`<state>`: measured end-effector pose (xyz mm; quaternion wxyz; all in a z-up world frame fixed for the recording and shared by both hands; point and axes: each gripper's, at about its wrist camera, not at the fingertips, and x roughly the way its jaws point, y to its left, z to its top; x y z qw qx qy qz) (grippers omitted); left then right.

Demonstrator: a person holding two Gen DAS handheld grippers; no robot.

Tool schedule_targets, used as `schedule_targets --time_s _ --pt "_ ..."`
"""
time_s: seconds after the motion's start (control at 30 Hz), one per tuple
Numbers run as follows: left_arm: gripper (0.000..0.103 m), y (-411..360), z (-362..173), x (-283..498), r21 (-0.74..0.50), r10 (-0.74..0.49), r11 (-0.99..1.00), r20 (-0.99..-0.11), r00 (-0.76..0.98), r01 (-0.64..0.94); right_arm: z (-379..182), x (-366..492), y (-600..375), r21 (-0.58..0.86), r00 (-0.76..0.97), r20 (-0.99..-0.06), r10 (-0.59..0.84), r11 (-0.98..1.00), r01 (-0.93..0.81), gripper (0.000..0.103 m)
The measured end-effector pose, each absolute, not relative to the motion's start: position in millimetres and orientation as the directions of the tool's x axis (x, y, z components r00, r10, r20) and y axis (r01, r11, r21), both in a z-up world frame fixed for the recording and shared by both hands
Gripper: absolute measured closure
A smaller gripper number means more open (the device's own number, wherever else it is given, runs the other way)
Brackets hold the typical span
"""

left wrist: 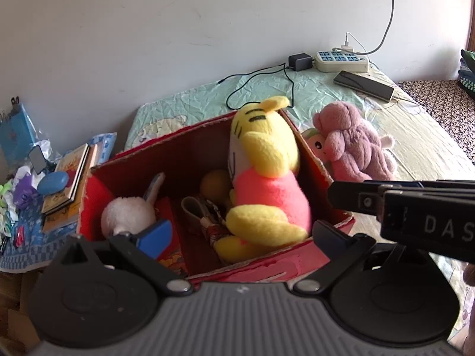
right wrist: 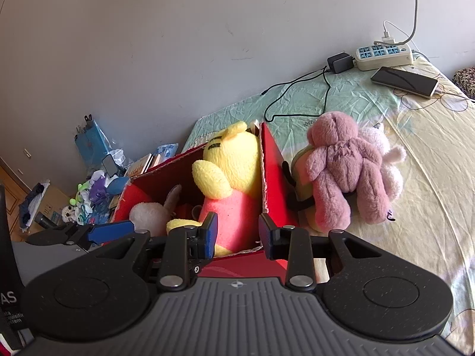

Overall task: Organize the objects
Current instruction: 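Lower the tiger plush into the red box and open the right gripper, then move the right gripper back toward the pink teddy bear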

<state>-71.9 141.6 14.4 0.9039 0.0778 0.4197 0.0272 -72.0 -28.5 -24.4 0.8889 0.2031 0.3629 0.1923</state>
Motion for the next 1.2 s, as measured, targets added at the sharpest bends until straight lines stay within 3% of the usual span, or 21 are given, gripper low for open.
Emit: schedule_targets --time_s 1.2 --pt "0.001 33 25 -42 0.255 0.203 0.967 -0.743 0.638 -0.011 -44 -40 -145 0.557 0.623 -0.577 0.528 0.813 -0.173 0.068"
